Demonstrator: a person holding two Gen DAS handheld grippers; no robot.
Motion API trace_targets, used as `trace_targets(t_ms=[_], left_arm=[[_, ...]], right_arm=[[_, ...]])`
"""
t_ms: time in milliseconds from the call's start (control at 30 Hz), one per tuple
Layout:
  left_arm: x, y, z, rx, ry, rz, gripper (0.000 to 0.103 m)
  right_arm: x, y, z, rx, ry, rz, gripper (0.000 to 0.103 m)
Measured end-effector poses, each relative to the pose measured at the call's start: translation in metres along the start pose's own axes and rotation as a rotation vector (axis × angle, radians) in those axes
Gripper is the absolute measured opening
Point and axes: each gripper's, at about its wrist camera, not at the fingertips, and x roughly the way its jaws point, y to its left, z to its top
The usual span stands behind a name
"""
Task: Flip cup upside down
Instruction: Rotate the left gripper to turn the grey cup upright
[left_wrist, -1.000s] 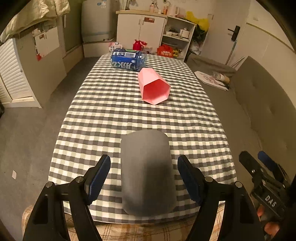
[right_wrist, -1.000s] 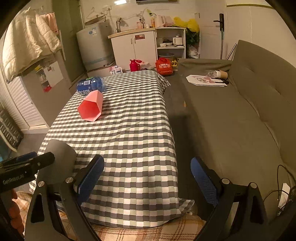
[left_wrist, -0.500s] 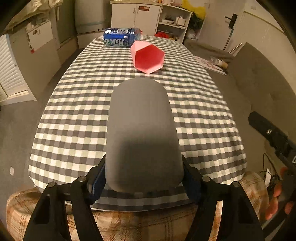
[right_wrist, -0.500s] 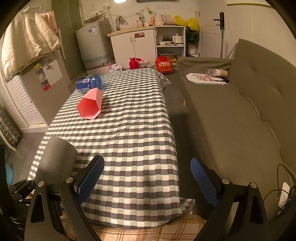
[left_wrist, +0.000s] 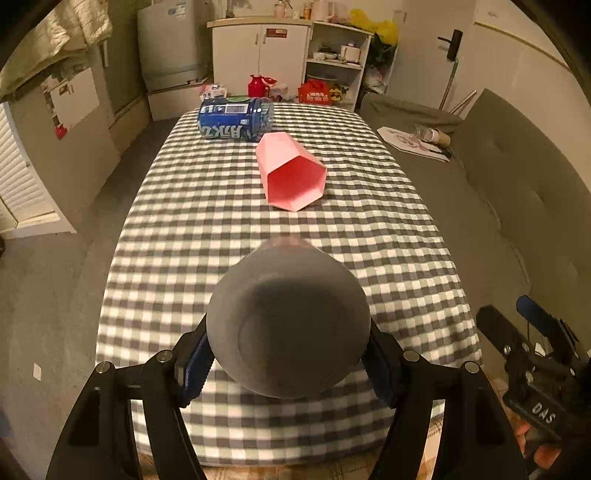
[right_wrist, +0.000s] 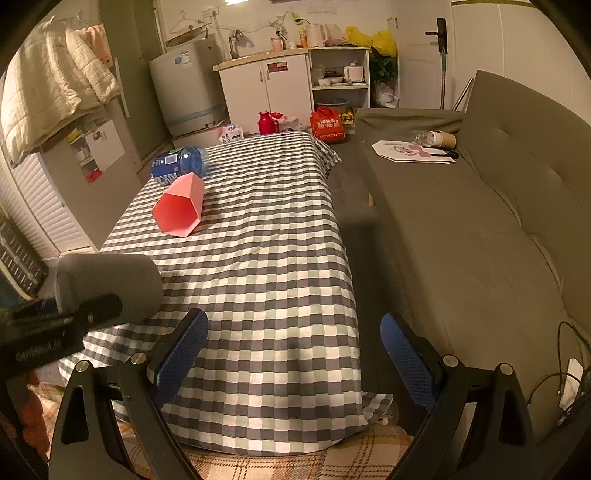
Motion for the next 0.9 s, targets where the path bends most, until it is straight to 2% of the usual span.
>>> trace_targets(t_ms=[200, 400, 500, 667, 900], left_arm=[[0.014, 0.003, 0.02, -0.013, 0.013, -0.01, 0.072], [0.027, 0.0, 0.031, 0.022, 0.005, -0.005, 0.072], [0.028, -0.003, 0.026, 0.062, -0.028, -0.005, 0.074], [0.028, -0.003, 0.01, 0.1, -0.038, 0.006, 0.079], [0.005, 0.019, -0.014, -0.002, -0.08, -0.032, 0.079]], right_arm=[[0.003, 0.0, 0.001, 0.012, 0.007, 0.008, 0.095], [0.005, -0.001, 0.001, 0.012, 0.006, 0.015, 0.095], [0.007, -0.002, 0.003, 0.02, 0.007, 0.017, 0.095], [0.009, 0.003, 0.005, 0.009, 0.003, 0.025, 0.095], [0.0, 0.02, 0.007, -0.047, -0.028, 0.032, 0.095]])
